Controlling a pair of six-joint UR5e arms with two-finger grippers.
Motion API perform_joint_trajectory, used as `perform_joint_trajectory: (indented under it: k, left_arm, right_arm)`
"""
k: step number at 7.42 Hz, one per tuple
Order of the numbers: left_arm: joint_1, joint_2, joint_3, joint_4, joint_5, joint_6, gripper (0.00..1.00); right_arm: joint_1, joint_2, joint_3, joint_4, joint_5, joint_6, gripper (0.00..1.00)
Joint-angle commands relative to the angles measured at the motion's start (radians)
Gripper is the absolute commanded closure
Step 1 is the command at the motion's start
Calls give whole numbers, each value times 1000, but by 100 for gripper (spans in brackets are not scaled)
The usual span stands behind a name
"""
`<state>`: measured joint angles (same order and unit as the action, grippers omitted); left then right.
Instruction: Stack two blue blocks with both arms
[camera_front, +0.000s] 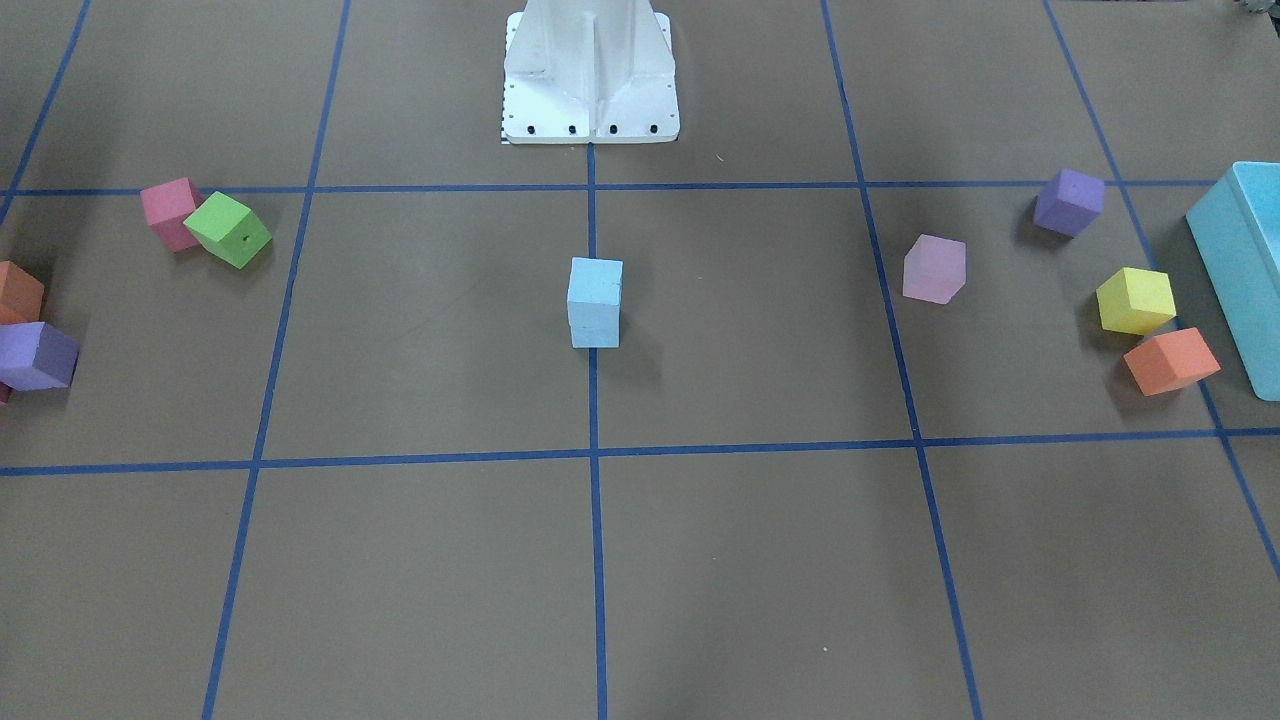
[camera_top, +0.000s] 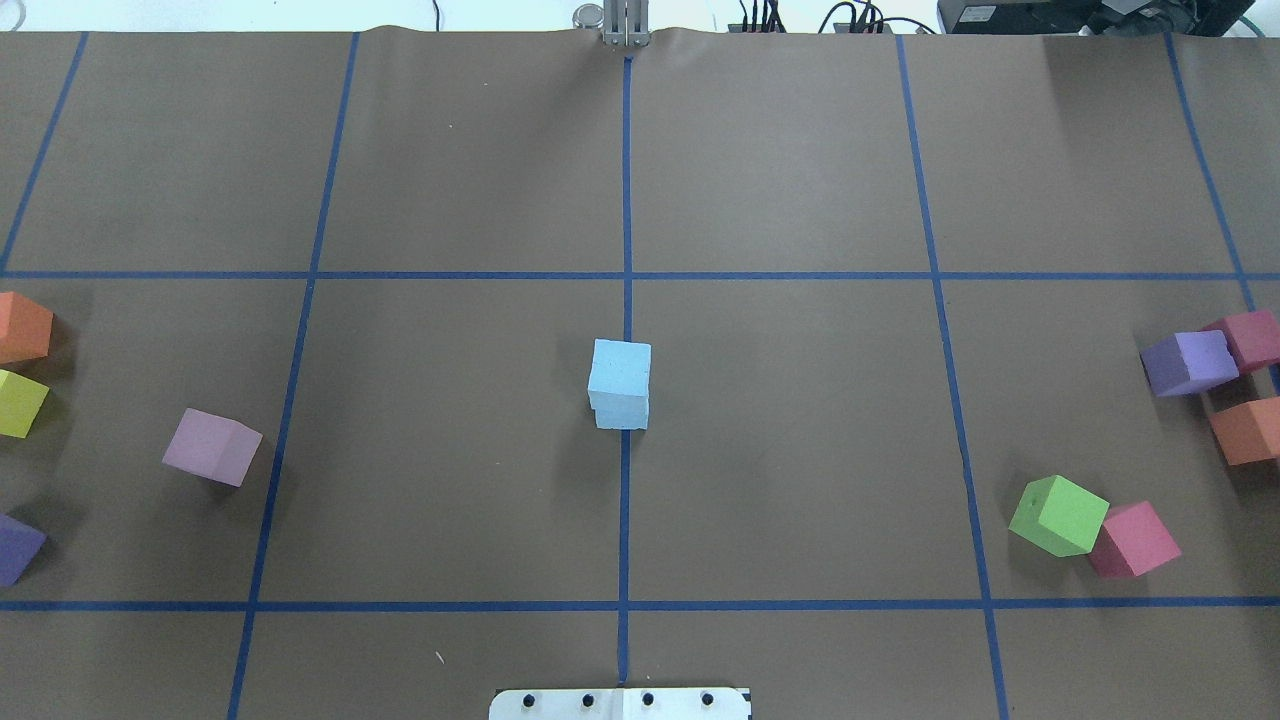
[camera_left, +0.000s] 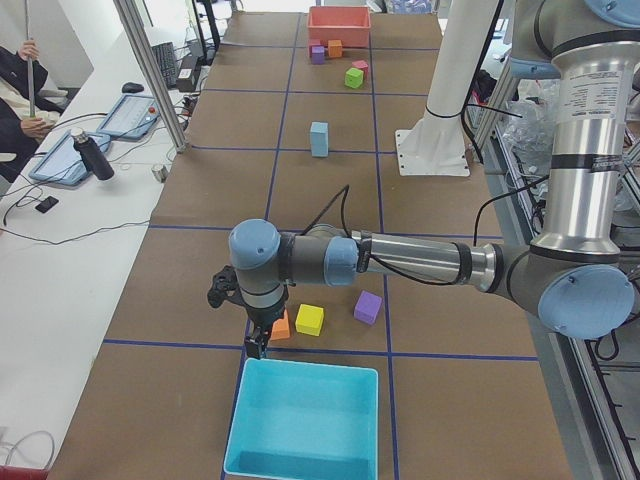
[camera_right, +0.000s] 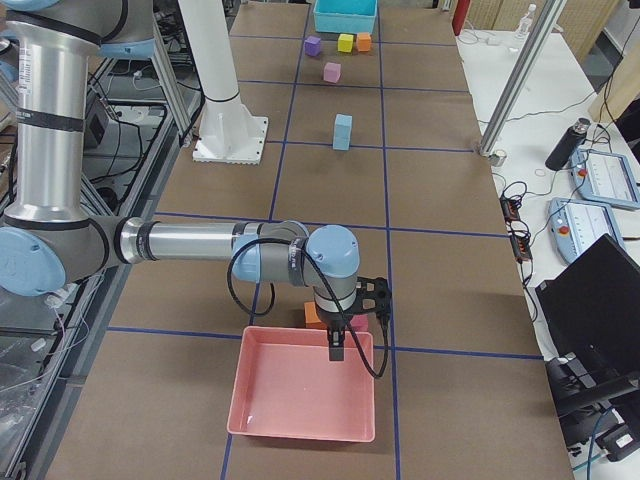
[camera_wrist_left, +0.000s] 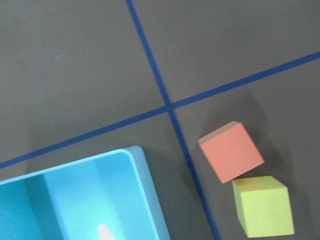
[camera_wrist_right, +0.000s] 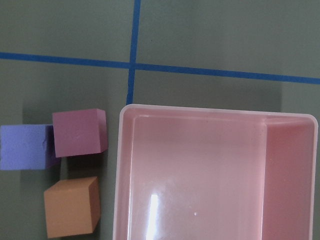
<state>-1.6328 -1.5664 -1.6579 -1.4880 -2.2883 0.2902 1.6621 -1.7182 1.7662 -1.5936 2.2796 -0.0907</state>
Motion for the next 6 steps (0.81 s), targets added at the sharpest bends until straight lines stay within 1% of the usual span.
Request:
perform_joint_trajectory:
  k: [1, 2, 6]
  left_arm:
    - [-25, 25, -2, -5, -69, -8, 2]
    - [-25, 28, -5, -15, -85, 4, 2]
    - [-25, 31, 0, -43, -79, -3, 2]
  right_arm:
    - [-1, -3, -2, 23, 5, 14, 0]
    - [-1, -1, -4, 24, 3, 14, 0]
    - [-1, -1, -4, 23, 3, 15, 0]
